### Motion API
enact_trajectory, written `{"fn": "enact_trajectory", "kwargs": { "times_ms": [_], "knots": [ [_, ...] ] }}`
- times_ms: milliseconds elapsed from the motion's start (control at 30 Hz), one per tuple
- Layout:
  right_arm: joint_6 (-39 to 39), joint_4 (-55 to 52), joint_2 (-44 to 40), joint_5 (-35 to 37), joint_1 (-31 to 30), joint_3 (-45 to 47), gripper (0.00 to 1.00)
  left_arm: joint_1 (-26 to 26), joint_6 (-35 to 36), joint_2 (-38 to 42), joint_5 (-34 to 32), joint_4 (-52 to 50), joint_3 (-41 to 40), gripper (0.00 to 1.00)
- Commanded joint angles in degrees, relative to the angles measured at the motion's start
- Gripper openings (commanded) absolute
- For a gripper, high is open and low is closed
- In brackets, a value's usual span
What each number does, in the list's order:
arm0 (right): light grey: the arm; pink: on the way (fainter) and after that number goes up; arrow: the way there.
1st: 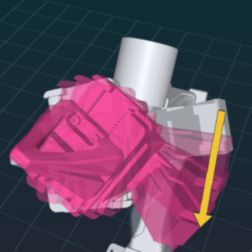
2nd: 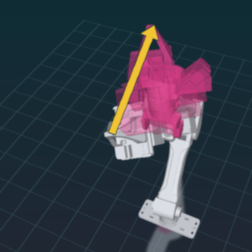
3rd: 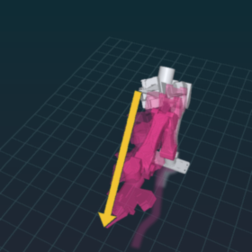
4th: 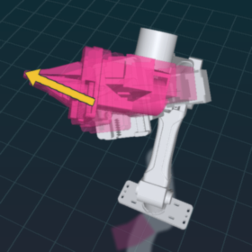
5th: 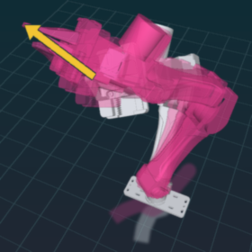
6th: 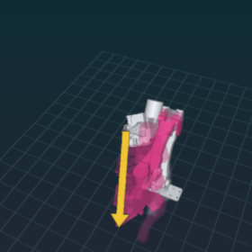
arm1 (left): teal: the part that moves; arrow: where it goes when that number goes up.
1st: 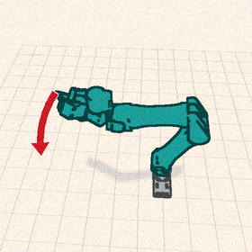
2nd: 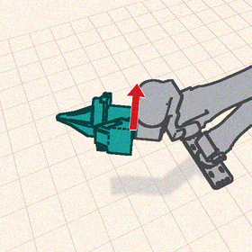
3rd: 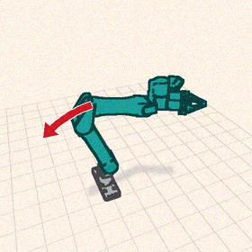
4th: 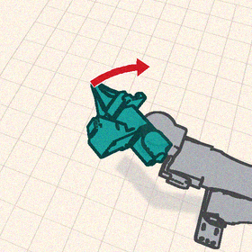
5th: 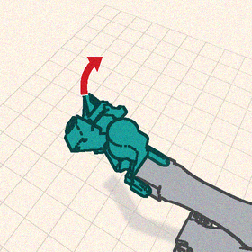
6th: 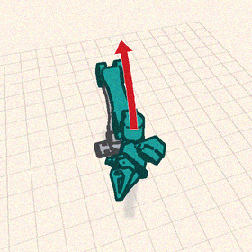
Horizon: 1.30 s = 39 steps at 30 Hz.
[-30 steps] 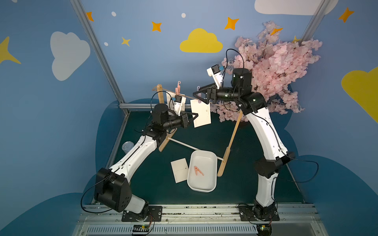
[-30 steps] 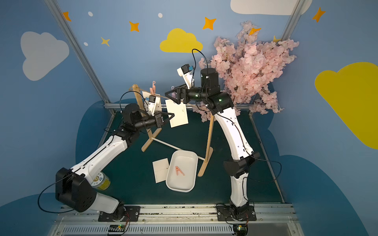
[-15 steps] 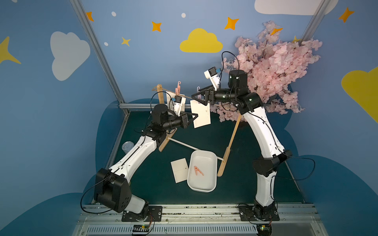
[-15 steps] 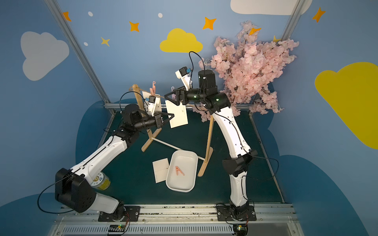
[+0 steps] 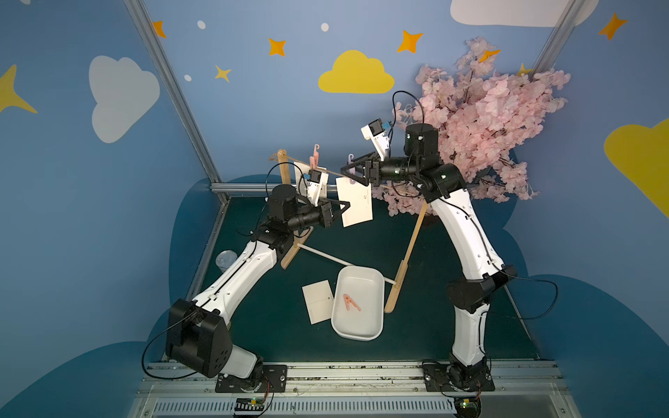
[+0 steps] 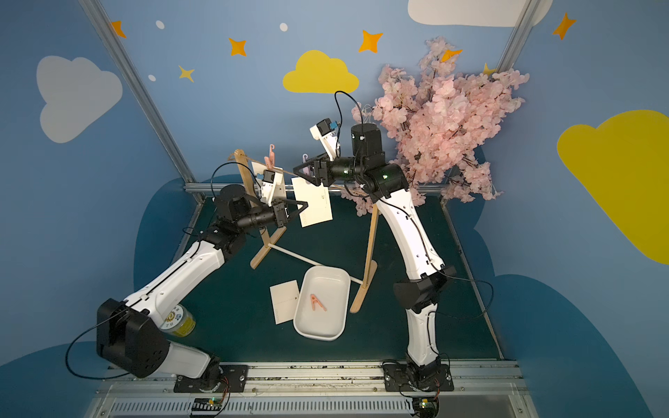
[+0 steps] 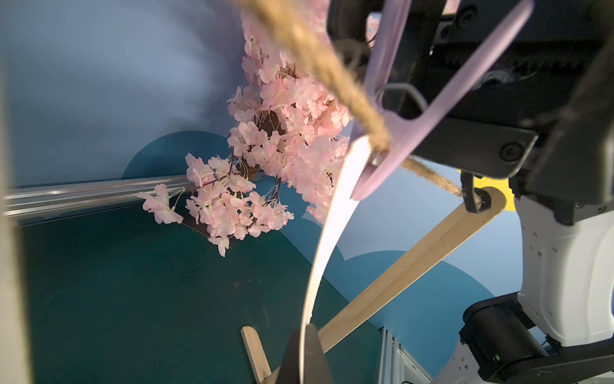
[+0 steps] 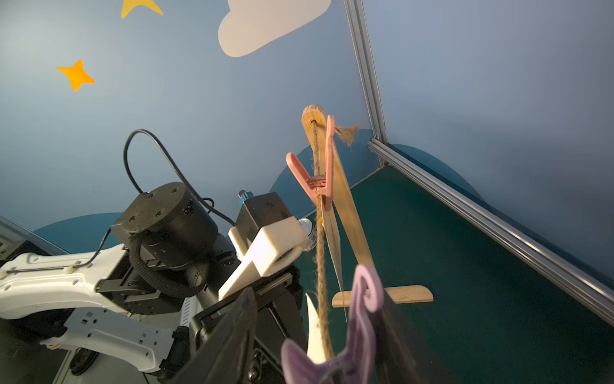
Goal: Remove the postcards from the strings
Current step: Pinch the postcard on the clothesline, then remove the clamp from the clothesline.
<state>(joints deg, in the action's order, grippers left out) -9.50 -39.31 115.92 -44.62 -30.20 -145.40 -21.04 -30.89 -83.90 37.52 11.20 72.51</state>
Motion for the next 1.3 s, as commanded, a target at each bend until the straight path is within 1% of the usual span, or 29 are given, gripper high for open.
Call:
{"fn": "enact_trajectory", "kwargs": {
  "times_ms": [0,233,467,667,733,867,1267],
  "knots": [
    [0.4,-0.3,0.6,-1.0,-0.3,-1.6,0.52,0.2,0.7,1.5,-0.2,0.5,-0.3,0.04],
    [0.6,-0.5,1.0,-1.0,-0.3,-1.5,0.43,0.4,0.7,1.9,-0.5,0.7,-0.7,0.03],
    [0.6,-0.5,1.3,-0.8,-0.3,-1.5,0.36,0.3,0.7,2.1,-0.4,0.7,-0.7,0.03],
    [0.4,-0.4,1.6,-0.8,-0.3,-1.6,0.28,0.5,0.7,2.5,-0.2,0.7,-0.7,0.03],
    [0.3,-0.3,1.7,-0.7,-0.3,-1.6,0.21,0.5,0.6,2.6,-0.2,0.7,-0.7,0.03],
    [0.2,-0.3,1.8,-0.6,-0.3,-1.5,0.0,0.4,0.5,2.9,-0.1,0.8,-0.7,0.03],
    [-0.2,0.6,0.9,0.9,-0.3,-1.5,0.0,0.5,0.6,3.8,-0.2,0.7,-1.4,0.03]
  ]
}}
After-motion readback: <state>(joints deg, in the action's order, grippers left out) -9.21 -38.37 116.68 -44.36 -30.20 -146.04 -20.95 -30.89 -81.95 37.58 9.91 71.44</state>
